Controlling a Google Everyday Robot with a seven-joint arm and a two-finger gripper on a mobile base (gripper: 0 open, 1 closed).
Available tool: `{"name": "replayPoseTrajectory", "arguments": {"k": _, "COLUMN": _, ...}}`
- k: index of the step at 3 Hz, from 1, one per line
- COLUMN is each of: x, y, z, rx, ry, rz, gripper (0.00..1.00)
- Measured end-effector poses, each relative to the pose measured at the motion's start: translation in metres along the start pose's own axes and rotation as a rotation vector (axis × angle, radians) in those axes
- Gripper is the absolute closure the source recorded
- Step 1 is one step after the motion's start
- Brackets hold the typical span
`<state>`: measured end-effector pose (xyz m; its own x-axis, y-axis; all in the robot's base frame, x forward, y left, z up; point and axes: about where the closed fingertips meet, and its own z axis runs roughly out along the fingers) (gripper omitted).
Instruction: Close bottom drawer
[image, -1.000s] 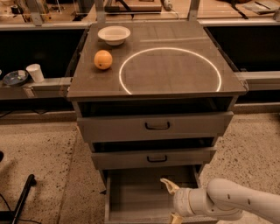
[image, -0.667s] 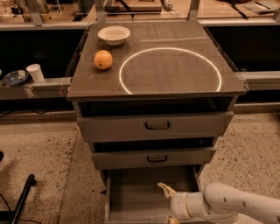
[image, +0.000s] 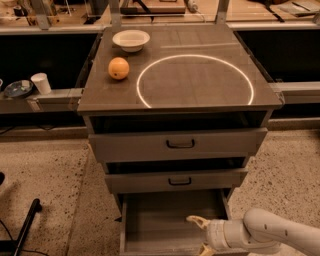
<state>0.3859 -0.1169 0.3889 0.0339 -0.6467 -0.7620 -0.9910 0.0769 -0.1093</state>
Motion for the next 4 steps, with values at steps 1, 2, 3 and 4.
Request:
{"name": "replayPoseTrajectory", "arguments": {"k": 1, "x": 0.065, "y": -0.004, "z": 0.014, "rx": 0.002, "ry": -0.042, "rz": 0.042, "gripper": 0.49}}
{"name": "replayPoseTrajectory", "arguments": {"k": 2, "x": 0.109, "y": 0.0, "z": 0.023, "rx": -0.001, "ry": -0.067, "rz": 0.058, "gripper": 0.72}}
{"name": "replayPoseTrajectory", "arguments": {"k": 3, "x": 0.153, "y": 0.017, "z": 0.026, "rx": -0.014, "ry": -0.066, "rz": 0.069, "gripper": 1.0}}
{"name": "replayPoseTrajectory", "arguments": {"k": 4, "x": 0.187, "y": 0.034, "z": 0.028, "rx": -0.012, "ry": -0.042, "rz": 0.085, "gripper": 1.0}}
